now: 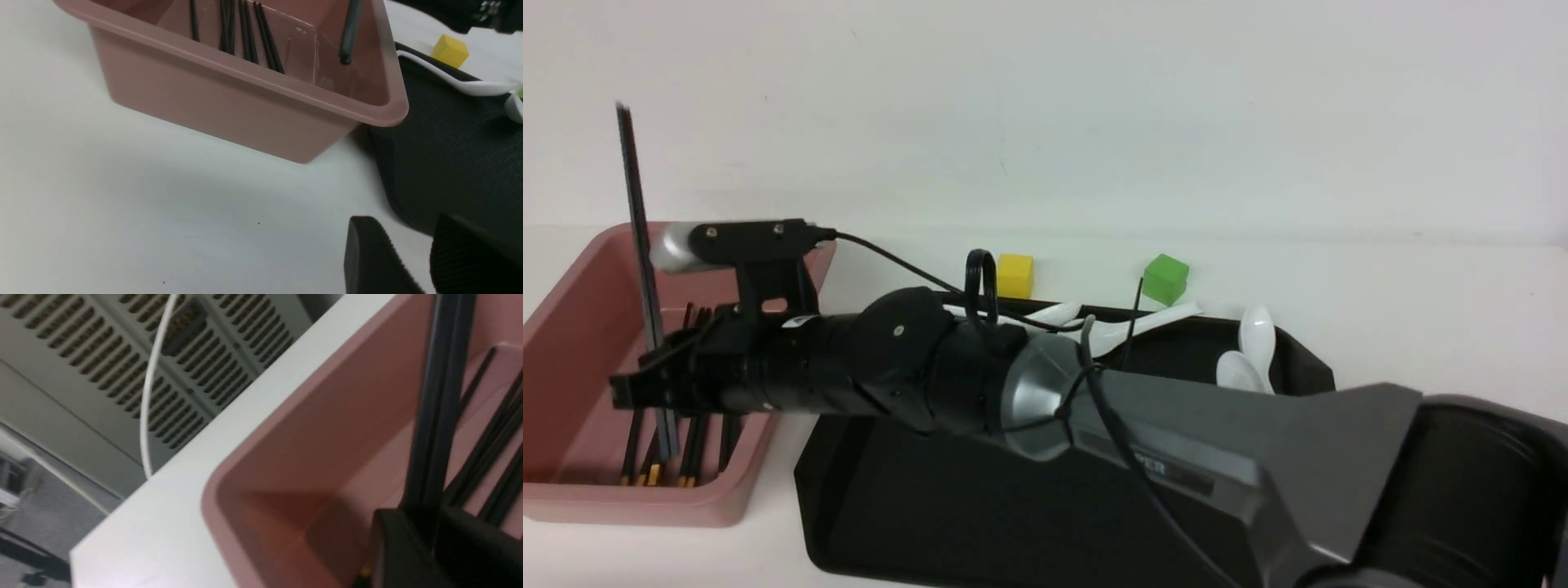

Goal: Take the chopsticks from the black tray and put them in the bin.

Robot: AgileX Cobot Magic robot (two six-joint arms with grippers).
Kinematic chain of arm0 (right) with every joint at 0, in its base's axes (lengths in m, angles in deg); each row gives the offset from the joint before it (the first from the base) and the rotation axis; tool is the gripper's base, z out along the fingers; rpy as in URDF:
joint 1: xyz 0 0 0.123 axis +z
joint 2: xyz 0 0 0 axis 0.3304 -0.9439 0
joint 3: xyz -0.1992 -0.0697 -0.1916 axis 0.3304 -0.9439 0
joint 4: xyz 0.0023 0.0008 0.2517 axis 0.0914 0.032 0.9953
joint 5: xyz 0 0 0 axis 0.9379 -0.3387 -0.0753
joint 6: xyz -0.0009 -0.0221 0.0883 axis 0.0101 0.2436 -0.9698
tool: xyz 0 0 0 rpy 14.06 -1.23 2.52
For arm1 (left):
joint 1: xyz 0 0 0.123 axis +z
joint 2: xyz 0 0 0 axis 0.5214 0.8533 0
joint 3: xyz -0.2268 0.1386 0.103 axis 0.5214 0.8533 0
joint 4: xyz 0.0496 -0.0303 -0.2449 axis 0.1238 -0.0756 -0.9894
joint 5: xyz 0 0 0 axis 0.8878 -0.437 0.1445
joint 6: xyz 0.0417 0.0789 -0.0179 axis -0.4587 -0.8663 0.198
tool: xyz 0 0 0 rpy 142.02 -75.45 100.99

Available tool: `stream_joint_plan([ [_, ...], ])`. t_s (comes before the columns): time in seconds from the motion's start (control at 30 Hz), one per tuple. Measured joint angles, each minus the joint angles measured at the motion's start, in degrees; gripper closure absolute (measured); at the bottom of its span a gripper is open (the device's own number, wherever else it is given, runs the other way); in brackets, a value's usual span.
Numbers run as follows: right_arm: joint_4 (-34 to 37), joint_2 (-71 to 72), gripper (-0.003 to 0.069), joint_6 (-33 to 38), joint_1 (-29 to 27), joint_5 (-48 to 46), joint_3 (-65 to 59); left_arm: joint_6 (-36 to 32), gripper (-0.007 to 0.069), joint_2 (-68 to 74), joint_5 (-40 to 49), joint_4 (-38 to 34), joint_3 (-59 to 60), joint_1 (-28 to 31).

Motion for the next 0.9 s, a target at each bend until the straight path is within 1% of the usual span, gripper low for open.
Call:
stream_joint_plan([
  [0.03,0.2,0.0,0.0431,1.4,0.0,0.0,0.0,0.0,0.0386,0.0,0.0,0.0,0.0,0.0],
  [0.07,0.2,0.0,0.0431,1.4,0.0,0.0,0.0,0.0,0.0386,0.0,0.0,0.0,0.0,0.0],
  [0.1,0.2,0.1,0.041,2.0,0.0,-0.1,0.0,0.0,0.0386,0.0,0.0,0.0,0.0,0.0],
  [0.2,0.3,0.2,0.0401,2.5,-0.2,-1.6,0.0,0.0,0.0386,0.0,0.0,0.0,0.0,0.0],
  [0.3,-1.1,1.1,0.0433,2.6,-1.4,-8.6,0.0,0.0,0.0386,0.0,0.0,0.0,0.0,0.0],
  [0.37,-4.1,2.7,0.0475,0.9,-2.8,-15.2,0.0,0.0,0.0386,0.0,0.0,0.0,0.0,0.0],
  [0.4,-4.1,2.7,0.0475,0.9,-2.8,-15.2,0.0,0.0,0.0386,0.0,0.0,0.0,0.0,0.0],
  [0.43,-7.5,4.8,0.0516,-2.5,-4.2,-21.2,0.0,0.0,0.0386,0.0,0.0,0.0,0.0,0.0],
  [0.5,-11.7,7.4,0.0558,-7.5,-6.0,-27.5,0.0,0.0,0.0386,0.0,0.0,0.0,0.0,0.0],
  [0.6,-20.5,12.7,0.0628,-15.9,-8.8,-38.4,0.1,0.0,0.0386,0.0,0.0,0.0,0.0,0.0],
  [0.63,-21.3,12.7,0.0628,-16.5,-9.0,-38.4,0.1,0.0,0.0386,0.0,0.0,0.0,0.0,0.0],
  [0.67,-27.9,16.2,0.0658,-21.5,-10.7,-44.6,0.3,0.0,0.0386,0.0,0.0,0.0,0.0,0.0],
  [0.73,-35.3,20.2,0.0662,-26.4,-12.5,-51.0,0.4,0.0,0.0386,0.0,0.0,0.0,0.0,0.0],
  [0.83,-43.9,25.7,0.0662,-31.4,-14.9,-58.2,0.4,0.0,0.0386,0.0,0.0,0.0,0.0,0.0],
  [0.9,-49.4,29.5,0.0662,-34.0,-16.7,-60.3,0.4,0.0,0.0386,0.0,0.0,0.0,0.0,0.0],
])
